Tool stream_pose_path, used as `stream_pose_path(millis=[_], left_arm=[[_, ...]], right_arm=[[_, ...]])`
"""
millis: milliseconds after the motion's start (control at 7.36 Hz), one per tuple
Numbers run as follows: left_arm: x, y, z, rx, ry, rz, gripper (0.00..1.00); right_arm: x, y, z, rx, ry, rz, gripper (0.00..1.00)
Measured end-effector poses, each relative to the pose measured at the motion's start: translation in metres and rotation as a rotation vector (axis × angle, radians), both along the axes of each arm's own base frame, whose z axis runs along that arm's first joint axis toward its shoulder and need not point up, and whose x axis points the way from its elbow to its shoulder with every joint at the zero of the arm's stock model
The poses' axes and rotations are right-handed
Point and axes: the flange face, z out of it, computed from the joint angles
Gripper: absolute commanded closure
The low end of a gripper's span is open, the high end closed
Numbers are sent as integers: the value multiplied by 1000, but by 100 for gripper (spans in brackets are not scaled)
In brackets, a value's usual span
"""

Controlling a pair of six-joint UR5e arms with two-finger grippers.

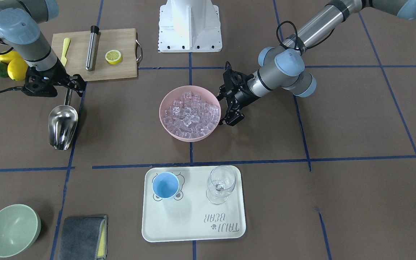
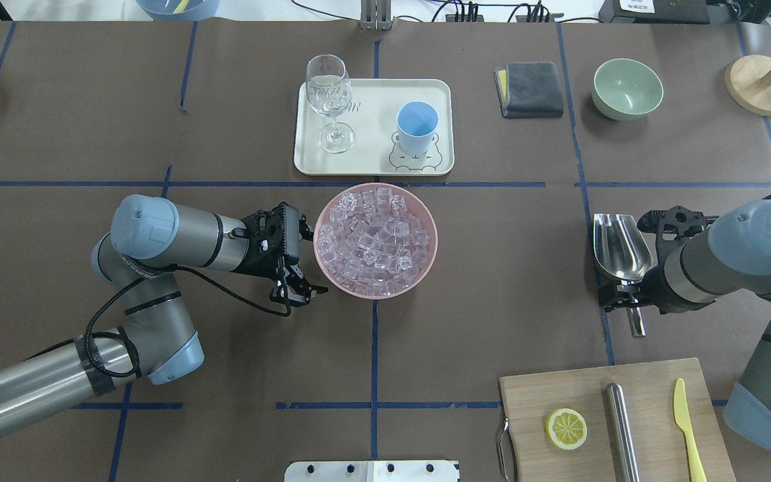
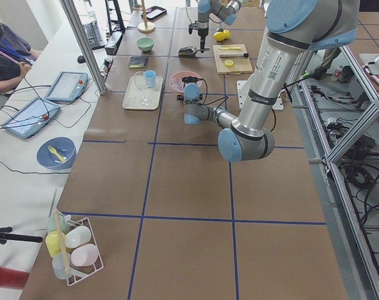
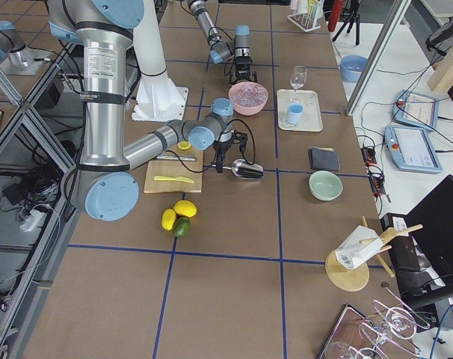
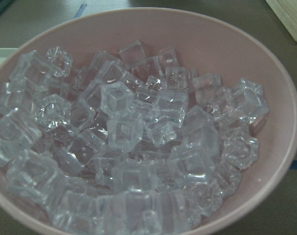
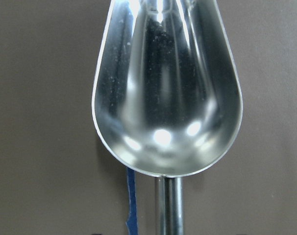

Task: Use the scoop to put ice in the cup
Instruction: 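Grasp the metal scoop handle with the right gripper and lift it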

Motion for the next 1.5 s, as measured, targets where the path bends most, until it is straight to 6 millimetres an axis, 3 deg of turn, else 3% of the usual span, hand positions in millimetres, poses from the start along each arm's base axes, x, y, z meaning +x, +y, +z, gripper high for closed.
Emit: stream_pose_path(millis=[136, 272, 408, 544, 1087, 1495], left_arm=[[0, 0, 0, 0, 0, 0, 0], [0, 0, 0, 0, 1, 0, 0], [0, 0, -1, 0, 1, 0, 0], [0, 0, 0, 0, 0, 0, 0], [-1, 1, 1, 3, 5, 0, 0], [-2, 1, 2, 3, 5, 0, 0]], right_arm=[[-2, 3, 2, -2, 4, -7, 25], [-4, 6, 3, -4, 6, -14, 41], [-6, 8, 4, -5, 8, -19, 78], [-7, 9, 5, -6, 9, -22, 100], [-6, 9, 1, -2, 1, -33, 100], [-10, 15, -17, 51, -26, -85, 100]])
